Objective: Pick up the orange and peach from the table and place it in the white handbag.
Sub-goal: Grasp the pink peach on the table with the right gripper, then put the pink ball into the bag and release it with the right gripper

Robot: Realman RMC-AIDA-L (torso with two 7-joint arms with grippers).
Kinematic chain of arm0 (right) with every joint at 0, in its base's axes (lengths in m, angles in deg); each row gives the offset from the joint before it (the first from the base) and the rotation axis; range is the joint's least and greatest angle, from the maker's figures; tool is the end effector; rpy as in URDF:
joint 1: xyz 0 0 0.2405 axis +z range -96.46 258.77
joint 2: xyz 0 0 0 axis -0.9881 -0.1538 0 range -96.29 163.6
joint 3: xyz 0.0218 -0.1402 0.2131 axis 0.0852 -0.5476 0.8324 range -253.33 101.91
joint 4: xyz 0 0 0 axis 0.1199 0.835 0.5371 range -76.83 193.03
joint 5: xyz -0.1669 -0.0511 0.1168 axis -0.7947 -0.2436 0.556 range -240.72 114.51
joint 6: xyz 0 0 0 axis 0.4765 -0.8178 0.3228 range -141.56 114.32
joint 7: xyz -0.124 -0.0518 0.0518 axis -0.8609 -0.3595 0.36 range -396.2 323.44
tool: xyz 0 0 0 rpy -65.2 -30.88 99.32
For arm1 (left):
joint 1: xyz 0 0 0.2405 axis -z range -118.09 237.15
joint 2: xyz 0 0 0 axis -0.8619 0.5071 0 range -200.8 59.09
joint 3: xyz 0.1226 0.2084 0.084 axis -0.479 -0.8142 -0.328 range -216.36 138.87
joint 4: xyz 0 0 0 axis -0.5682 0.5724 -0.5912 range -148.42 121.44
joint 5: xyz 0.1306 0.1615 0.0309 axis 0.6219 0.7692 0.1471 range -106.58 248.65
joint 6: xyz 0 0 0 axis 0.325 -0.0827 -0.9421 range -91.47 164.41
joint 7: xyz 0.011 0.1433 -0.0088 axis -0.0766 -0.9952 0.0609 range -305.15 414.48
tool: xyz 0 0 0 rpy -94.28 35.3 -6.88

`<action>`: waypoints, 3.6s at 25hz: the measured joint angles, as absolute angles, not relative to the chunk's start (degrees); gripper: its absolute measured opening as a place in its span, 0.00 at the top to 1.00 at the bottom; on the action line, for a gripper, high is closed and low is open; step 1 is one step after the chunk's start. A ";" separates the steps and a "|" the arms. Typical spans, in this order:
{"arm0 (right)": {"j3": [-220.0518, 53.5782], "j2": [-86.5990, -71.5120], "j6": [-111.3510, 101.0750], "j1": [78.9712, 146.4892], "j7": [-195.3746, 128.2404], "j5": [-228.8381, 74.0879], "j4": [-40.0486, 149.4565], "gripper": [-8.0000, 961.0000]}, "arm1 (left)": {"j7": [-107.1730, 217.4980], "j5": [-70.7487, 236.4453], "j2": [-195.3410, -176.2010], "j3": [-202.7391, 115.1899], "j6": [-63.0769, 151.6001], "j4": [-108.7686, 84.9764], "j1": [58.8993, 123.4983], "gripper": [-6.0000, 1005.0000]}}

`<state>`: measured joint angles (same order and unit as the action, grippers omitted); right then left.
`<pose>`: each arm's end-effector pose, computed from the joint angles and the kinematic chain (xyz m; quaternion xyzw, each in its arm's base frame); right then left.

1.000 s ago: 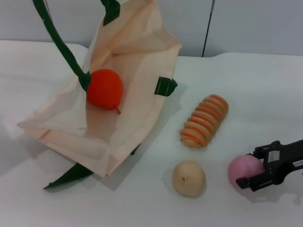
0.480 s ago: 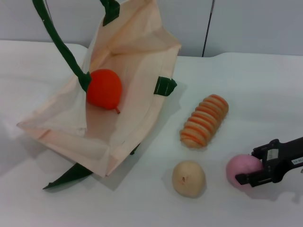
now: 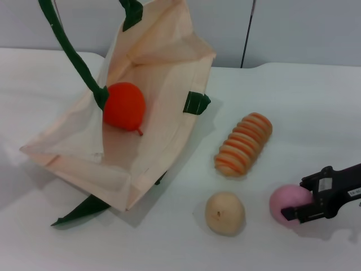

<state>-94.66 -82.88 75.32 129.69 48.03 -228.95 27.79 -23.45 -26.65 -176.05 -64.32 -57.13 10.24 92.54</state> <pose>0.2733 0.3531 -0.0088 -0.9727 0.2288 -0.0324 0.0206 -0.2626 0.3744 0.1535 -0.7258 -0.3499 -0.5587 0.1965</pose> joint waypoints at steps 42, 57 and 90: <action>-94.43 -82.93 50.71 151.28 36.82 -206.64 46.55 0.38 | -23.96 -23.58 -176.05 -65.02 -57.54 6.38 99.10 0.86; -92.69 -83.44 27.29 155.71 29.71 -206.60 58.45 0.38 | -25.63 -19.29 -177.68 -65.02 -57.27 3.61 104.47 0.85; -76.51 -83.90 21.75 157.35 -4.83 -206.68 69.81 0.34 | -26.25 -17.01 -179.75 -65.02 -56.10 3.56 107.22 0.84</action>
